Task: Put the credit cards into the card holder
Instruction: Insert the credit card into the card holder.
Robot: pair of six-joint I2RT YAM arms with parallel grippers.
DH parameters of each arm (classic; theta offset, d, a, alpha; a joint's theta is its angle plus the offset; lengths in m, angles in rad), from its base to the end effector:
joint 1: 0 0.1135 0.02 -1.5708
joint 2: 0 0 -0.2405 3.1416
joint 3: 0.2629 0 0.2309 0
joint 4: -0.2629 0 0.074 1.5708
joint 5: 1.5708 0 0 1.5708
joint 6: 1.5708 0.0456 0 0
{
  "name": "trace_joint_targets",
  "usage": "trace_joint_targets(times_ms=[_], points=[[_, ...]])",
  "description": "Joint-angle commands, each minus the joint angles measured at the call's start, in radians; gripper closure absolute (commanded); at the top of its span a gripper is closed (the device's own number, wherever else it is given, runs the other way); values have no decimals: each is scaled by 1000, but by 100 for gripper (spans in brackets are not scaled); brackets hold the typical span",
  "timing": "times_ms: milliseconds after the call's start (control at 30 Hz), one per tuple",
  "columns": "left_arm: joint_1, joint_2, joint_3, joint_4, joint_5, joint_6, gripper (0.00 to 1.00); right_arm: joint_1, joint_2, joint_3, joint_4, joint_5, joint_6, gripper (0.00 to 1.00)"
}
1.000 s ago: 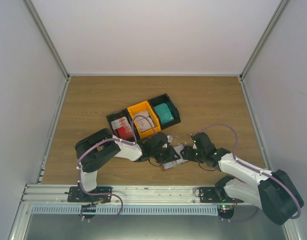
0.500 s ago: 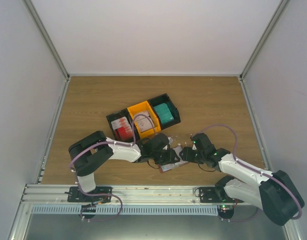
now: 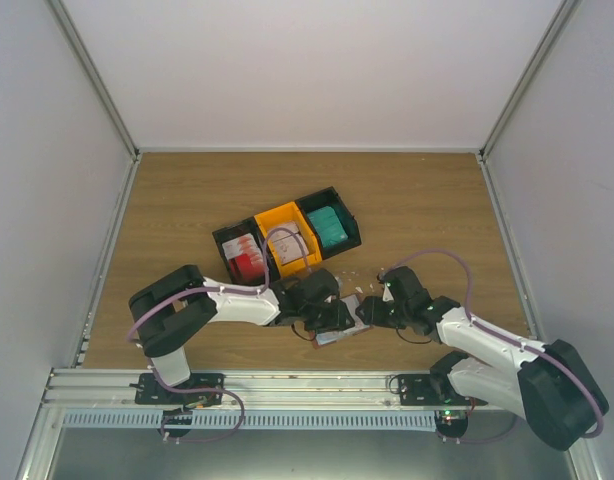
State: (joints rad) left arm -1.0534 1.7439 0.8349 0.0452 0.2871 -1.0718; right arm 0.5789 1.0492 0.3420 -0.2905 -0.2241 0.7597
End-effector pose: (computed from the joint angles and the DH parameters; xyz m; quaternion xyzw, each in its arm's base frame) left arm 0.1482 -0.2865 0.1219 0.0410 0.9289 -0.3646 0.0495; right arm 0.1392 0.1031 0.1232 0.0546 0.9522 0.2584 0.1537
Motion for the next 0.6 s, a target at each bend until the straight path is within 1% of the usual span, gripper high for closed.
trace_joint_targets(times_ms=[0,100,200,267,367,467,567], points=[[-9,22,43,-89,-23,38,58,8,18,-18,-34,-25,-15,49],[-13,46,67,-100,-16,48,60,9,17,-18,-36,-33,-20,49],[-17,68,102,-119,-17,79,65,11,17,-20,-35,-44,-24,50],[-22,88,143,-152,-23,108,67,12,21,-20,-33,-50,-28,51],[-30,111,189,-177,-28,141,68,15,23,-21,-32,-56,-30,52],[-30,113,202,-178,-28,160,68,16,17,-19,-32,-58,-31,52],[-30,88,204,-200,-57,177,66,15,-3,-2,-56,-14,-33,52]])
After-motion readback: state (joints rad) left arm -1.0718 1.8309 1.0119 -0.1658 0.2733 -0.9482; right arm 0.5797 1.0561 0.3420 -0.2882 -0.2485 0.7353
